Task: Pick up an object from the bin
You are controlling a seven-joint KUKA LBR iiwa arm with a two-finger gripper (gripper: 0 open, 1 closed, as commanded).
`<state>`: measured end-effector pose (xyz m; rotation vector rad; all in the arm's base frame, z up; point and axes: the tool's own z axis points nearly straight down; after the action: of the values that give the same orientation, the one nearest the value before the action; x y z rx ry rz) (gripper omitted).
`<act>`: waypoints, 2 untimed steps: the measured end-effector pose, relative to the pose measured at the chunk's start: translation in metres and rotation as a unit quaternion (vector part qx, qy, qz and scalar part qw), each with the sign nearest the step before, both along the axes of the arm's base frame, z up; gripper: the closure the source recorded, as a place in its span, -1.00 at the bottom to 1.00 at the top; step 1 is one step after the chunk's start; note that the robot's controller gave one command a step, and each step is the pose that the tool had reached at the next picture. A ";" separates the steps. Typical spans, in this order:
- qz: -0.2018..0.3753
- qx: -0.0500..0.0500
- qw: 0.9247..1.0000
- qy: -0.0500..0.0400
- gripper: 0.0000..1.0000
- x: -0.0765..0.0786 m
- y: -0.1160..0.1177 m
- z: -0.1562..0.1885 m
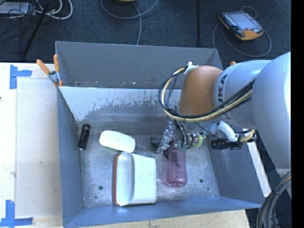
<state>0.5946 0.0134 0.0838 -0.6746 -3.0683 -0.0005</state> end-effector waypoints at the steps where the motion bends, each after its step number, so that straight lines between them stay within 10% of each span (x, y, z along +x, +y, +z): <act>1: 0.000 0.000 1.000 0.000 1.00 0.000 0.000 0.008; 2: 0.000 0.000 1.000 0.000 1.00 0.001 0.000 0.013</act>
Offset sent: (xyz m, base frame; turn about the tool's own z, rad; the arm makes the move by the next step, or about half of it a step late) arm -0.0001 -0.0001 0.0206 0.0000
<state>0.5951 0.0132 0.0965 -0.6744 -3.0691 -0.0006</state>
